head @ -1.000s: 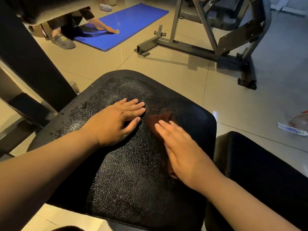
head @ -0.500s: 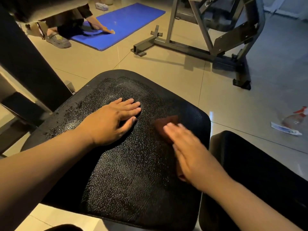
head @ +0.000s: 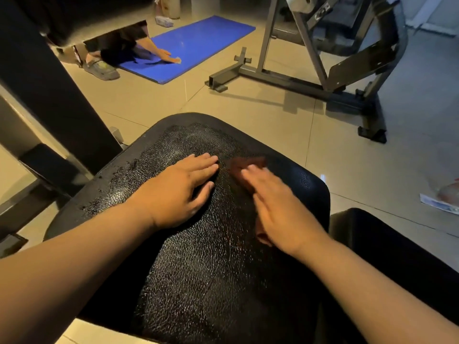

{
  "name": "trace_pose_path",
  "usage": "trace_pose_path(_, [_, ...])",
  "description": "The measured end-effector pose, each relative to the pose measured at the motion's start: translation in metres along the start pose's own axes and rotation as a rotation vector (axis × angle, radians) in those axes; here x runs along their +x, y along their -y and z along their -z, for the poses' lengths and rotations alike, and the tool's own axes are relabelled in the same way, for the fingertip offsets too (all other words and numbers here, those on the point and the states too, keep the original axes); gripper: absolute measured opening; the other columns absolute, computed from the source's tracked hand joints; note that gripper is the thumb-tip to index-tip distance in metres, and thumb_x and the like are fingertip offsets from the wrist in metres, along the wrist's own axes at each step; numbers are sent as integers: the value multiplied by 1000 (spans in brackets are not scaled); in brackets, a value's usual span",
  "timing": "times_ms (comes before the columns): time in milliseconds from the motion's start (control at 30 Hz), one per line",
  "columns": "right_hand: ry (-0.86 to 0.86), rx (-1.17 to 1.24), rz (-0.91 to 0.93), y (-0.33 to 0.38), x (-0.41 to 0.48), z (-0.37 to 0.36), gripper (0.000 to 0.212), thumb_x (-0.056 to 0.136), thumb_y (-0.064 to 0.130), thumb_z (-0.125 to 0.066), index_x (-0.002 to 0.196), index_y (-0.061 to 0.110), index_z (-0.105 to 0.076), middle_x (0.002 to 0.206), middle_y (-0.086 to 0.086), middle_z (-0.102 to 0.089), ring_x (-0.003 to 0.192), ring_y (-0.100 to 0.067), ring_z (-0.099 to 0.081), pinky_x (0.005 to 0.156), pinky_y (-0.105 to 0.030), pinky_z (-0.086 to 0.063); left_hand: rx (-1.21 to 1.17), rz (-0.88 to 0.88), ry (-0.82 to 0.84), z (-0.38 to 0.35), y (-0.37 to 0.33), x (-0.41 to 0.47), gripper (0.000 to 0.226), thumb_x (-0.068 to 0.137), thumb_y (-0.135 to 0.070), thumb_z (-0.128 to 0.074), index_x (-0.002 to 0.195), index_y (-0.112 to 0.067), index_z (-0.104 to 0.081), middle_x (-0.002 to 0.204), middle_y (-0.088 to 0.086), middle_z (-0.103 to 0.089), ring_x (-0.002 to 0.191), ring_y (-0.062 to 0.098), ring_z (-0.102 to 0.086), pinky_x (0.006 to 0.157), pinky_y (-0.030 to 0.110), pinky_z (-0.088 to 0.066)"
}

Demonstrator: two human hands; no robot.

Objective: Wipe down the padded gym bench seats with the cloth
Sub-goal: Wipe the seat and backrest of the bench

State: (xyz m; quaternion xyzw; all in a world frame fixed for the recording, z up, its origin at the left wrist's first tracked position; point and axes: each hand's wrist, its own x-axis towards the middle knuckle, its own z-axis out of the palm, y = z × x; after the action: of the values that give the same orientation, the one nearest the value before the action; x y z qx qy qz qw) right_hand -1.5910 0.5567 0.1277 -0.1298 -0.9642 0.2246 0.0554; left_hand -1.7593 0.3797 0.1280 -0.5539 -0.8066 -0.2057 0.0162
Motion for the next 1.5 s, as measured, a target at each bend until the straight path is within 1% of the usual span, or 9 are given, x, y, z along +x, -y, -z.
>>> trace_pose_path(167, [-146, -56, -207, 28, 57, -20, 64, 103, 9, -37, 161, 18, -11, 170, -3, -6, 156, -23, -1, 127, -40, 0, 7, 35, -19, -1, 1, 0, 61, 101, -43, -42, 154, -15, -33, 162, -2, -27, 147, 2, -15, 110, 3, 8])
trace_pose_path(400, [70, 152, 180, 40, -5, -13, 54, 107, 15, -41, 158, 27, -28, 164, 12, -24, 150, 2, -8, 123, -18, 2, -41, 28, -54, -2, 1, -6, 72, 90, -53, -42, 143, -4, -41, 158, 9, -26, 153, 15, -10, 123, 28, -10])
trace_pose_path(500, [31, 86, 42, 4, -5, 1, 54, 108, 23, -39, 159, 34, -23, 166, 12, -21, 153, -5, -9, 127, -33, -7, -68, 49, -63, -2, 0, -5, 69, 94, -55, -32, 146, -9, -38, 158, 3, -24, 151, 8, -7, 121, 22, -6])
trace_pose_path(633, [-95, -54, -208, 29, 41, -16, 70, 104, 17, -44, 162, 18, -5, 170, -1, -2, 156, -21, 4, 127, -42, 0, -73, 64, -89, -4, 1, -5, 70, 95, -54, -31, 148, -8, -34, 158, 6, -23, 151, 11, -8, 118, 17, -1])
trace_pose_path(733, [-71, -16, -101, 63, 43, -34, 80, 99, 16, -53, 161, 12, -3, 170, -4, 0, 155, -23, 6, 126, -43, 2, -71, 57, -101, -5, 3, -5, 67, 96, -50, -32, 144, -3, -40, 153, 11, -30, 151, 18, -13, 121, 21, -5])
trace_pose_path(933, [96, 158, 119, 23, -18, -8, 55, 106, 20, -43, 157, 36, -29, 163, 20, -23, 151, 1, -9, 125, -28, -6, -65, 39, -92, -2, 3, -4, 68, 97, -54, -26, 141, -5, -43, 147, 8, -34, 145, 17, -20, 119, 27, -14])
trace_pose_path(1167, [-188, 70, -411, -15, -15, 4, 56, 110, 26, -27, 162, 23, -8, 169, 2, -7, 155, -16, -3, 127, -42, -9, -28, 48, -50, -5, 6, -3, 71, 95, -59, -27, 142, -9, -41, 146, 5, -35, 144, 17, -23, 120, 35, -21])
trace_pose_path(1367, [-85, 105, -302, 6, -63, -1, 55, 108, 38, -30, 160, 37, -12, 167, 17, -7, 153, -7, -1, 127, -40, -7, -29, -17, -10, -3, 6, -5, 62, 95, -55, -34, 142, -17, -44, 146, -4, -39, 142, 11, -27, 119, 34, -23])
trace_pose_path(1500, [-154, 83, -411, -23, -12, 11, 55, 109, 34, -30, 161, 26, -15, 169, 3, -9, 155, -17, -4, 127, -44, -5, 18, -1, 33, 0, 3, -1, 61, 94, -56, -30, 142, -21, -47, 148, -6, -43, 140, 10, -32, 118, 32, -23])
